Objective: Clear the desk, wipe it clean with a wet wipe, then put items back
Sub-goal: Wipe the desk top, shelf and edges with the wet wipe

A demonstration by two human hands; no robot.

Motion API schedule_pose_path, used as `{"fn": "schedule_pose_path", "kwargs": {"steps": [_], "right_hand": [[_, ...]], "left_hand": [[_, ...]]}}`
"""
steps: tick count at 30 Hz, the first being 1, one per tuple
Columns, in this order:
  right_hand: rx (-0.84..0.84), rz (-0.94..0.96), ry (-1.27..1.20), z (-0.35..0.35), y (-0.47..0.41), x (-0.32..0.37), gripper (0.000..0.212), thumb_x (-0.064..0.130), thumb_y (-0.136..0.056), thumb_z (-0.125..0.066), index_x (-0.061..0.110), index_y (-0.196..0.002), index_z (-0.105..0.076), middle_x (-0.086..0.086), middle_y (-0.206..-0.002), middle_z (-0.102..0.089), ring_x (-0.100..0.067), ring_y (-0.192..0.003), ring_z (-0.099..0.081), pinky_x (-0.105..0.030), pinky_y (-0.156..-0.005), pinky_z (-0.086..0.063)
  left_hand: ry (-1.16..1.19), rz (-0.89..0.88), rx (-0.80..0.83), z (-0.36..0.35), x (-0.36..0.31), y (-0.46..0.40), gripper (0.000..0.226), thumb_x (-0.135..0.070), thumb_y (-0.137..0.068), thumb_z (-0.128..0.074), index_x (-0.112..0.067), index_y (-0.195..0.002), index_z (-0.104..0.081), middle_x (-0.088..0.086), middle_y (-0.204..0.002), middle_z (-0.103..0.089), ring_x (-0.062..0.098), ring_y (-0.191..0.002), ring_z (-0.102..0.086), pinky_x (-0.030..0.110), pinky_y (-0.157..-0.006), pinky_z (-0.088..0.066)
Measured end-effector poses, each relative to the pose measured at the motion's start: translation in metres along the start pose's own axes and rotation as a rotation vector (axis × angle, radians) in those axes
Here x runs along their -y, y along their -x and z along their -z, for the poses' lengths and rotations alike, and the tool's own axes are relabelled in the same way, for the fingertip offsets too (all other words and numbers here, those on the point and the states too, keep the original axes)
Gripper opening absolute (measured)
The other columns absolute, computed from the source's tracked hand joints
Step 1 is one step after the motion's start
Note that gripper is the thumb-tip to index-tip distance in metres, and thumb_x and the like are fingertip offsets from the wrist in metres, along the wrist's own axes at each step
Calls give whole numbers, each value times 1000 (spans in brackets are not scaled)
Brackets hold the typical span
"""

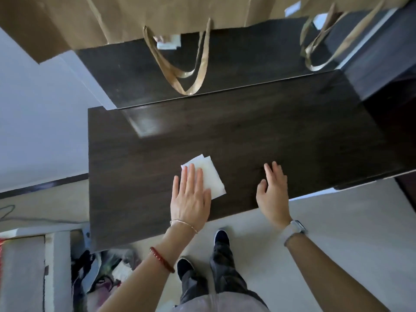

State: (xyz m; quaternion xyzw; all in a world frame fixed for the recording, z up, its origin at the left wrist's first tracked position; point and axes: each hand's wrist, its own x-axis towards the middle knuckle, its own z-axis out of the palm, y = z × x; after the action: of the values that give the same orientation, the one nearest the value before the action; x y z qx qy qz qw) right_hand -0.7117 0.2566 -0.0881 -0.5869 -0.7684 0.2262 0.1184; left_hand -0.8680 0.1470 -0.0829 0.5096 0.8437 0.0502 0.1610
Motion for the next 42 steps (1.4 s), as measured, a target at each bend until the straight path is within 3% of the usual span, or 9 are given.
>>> {"fn": "schedule_pose_path", "kwargs": {"steps": [4,12,16,20,23,27,30,38,42], "right_hand": [[-60,-14,195,10,-20,-49,43,8,-90,-47,6,-133,-42,-19,-144,-36,-34,-136,-29,-52,-110,-20],[-214,-161,166,29,-45,-97,45,12,-87,-34,3,-131,-44,-19,-141,-41,-34,-133,-34,-47,-109,-18],[-224,-109,163,30,-40,-107,46,16,-90,-27,4,-130,-45,-18,-141,-41,-31,-134,-33,-45,-110,-17],[-185,-165,211,25,-40,-88,44,11,-90,-36,3,-133,-41,-21,-144,-36,-35,-136,-28,-47,-110,-13],[-117,-150,287,10,-30,-50,51,23,-90,-27,3,-136,-37,-24,-144,-34,-39,-135,-28,-52,-110,-17],[-14,-47,327,-24,-3,9,58,33,-89,-21,5,-139,-31,-26,-146,-29,-40,-136,-23,-53,-111,-17],[24,47,338,-49,19,46,58,35,-90,-23,5,-140,-28,-26,-146,-27,-38,-137,-21,-53,-111,-15],[-26,28,354,-72,43,86,60,34,-88,-19,3,-139,-30,-27,-146,-28,-40,-137,-22,-55,-111,-15],[-32,-21,367,-82,47,98,62,35,-87,-16,4,-140,-27,-26,-147,-25,-39,-138,-18,-55,-111,-13]], "left_hand": [[-123,35,28,-13,-41,-36,66,-45,-90,-3,-6,-143,7,18,-154,8,33,-141,9,41,-112,10],[-247,-376,104,-33,-171,-103,59,-44,-94,-18,-23,-144,6,12,-155,9,30,-142,11,51,-112,11],[-263,-423,102,-37,-185,-108,58,-45,-94,-18,-27,-143,6,10,-155,9,28,-142,10,52,-112,8],[-268,-337,71,-29,-126,-75,56,-46,-93,-19,-28,-144,-5,12,-155,-5,28,-143,-4,53,-113,1],[-209,-83,54,-20,-47,-28,59,-45,-86,-24,-25,-141,-22,16,-149,-29,30,-138,-24,56,-111,-8],[-96,323,63,-1,68,46,65,-48,-81,-9,-29,-144,-9,14,-154,-10,26,-143,-4,57,-112,-2],[-60,494,41,8,124,88,69,-48,-78,-1,-31,-144,-2,10,-155,2,22,-143,7,55,-114,2],[-26,405,39,8,154,103,67,-49,-79,1,-30,-144,2,9,-155,11,21,-141,14,53,-112,5],[-61,339,35,24,181,51,58,-45,-90,-13,-29,-144,3,9,-155,10,22,-142,12,55,-112,4]]}}
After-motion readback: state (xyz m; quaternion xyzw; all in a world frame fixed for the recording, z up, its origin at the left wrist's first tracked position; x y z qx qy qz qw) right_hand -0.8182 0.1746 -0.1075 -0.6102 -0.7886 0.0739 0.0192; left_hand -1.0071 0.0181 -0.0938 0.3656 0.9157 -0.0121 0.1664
